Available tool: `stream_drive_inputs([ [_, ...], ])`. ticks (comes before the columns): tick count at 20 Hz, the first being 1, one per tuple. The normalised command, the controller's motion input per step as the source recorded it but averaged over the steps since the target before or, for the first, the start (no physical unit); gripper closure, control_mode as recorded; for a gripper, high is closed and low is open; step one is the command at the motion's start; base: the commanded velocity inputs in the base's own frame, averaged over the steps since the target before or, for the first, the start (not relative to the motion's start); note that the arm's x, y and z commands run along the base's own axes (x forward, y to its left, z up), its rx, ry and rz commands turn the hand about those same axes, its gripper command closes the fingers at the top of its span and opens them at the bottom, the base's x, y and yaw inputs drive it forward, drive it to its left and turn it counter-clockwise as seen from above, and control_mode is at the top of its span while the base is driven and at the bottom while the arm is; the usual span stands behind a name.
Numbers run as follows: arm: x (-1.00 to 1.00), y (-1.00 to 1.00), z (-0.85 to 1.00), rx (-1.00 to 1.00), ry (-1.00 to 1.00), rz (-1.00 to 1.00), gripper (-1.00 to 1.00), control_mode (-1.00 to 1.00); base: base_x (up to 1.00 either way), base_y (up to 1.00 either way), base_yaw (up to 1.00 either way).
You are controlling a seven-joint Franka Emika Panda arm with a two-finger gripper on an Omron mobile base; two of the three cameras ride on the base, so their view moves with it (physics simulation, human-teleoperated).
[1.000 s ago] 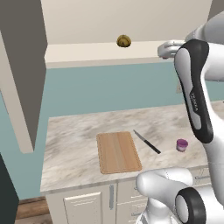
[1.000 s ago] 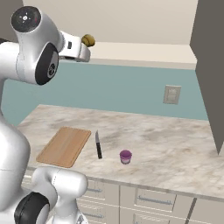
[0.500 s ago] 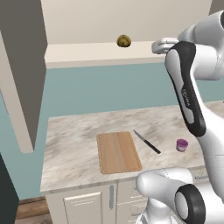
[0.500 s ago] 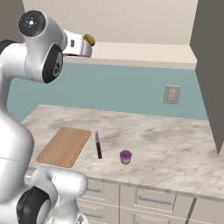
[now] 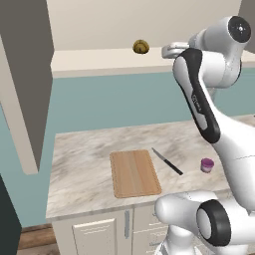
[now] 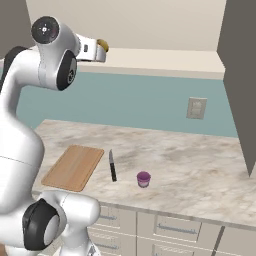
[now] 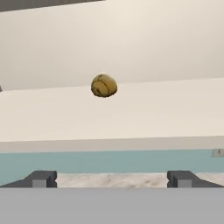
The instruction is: Pick the bread, place it on the cutting board, pick the jam, place it on the counter, and close the cabinet.
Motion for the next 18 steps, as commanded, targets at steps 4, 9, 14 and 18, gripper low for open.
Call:
stream_drive_inputs([
  [4, 0.54, 0.07, 0.01, 0.0, 0.0, 0.0, -1.0, -1.0, 0.0, 0.0, 0.0],
  [9, 0.48, 0.05, 0.0, 0.0, 0.0, 0.0, -1.0, -1.0, 0.0, 0.0, 0.0],
  [14, 0.48, 0.07, 0.0, 0.0, 0.0, 0.0, -1.0, -1.0, 0.0, 0.0, 0.0],
  [18, 0.51, 0.09, 0.0, 0.0, 0.0, 0.0, -1.0, -1.0, 0.0, 0.0, 0.0],
])
